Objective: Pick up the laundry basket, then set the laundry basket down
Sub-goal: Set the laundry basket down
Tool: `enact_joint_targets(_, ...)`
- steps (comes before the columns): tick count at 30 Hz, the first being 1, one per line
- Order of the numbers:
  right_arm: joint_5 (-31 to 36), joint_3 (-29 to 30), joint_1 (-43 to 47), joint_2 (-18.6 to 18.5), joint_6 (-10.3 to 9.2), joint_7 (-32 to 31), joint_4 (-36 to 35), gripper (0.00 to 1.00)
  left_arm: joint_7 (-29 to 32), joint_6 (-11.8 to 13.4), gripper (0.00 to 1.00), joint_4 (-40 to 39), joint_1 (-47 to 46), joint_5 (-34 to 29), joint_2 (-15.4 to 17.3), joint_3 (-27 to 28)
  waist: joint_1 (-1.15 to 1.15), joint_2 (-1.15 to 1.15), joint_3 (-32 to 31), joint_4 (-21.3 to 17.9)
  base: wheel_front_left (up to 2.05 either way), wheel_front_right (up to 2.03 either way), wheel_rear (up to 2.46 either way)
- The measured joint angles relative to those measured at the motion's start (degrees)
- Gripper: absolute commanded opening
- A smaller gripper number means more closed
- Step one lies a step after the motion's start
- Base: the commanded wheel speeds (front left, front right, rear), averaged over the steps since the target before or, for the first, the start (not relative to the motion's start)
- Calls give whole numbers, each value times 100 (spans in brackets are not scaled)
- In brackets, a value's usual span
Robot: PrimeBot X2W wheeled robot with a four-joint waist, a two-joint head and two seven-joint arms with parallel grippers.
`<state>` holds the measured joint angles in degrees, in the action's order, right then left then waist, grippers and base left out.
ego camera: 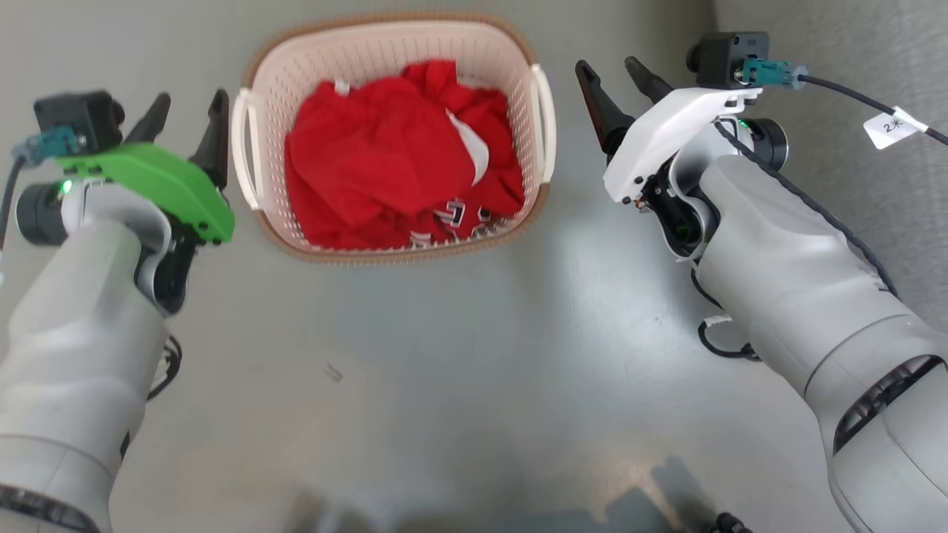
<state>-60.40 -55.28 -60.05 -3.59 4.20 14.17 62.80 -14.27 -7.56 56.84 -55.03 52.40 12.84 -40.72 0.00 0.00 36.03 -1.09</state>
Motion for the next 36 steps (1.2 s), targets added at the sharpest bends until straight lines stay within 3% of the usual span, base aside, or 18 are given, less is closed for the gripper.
enact_joint_targets(18,611,649,981,-298,22,0,-650,100,0,15,100,-1014,1295,-444,107,967,0,0,-1459,-77,0,0,0)
enact_joint_targets(24,840,868,1413,-370,15,0,-976,100,-1,156,100,-1441,1695,-753,103,1274,0,0,-1930,-60,0,0,0)
enact_joint_targets(36,1341,1418,2129,-552,-208,1,-1733,100,0,354,100,-2164,2575,-1116,34,1756,0,0,-2706,-40,0,0,0)
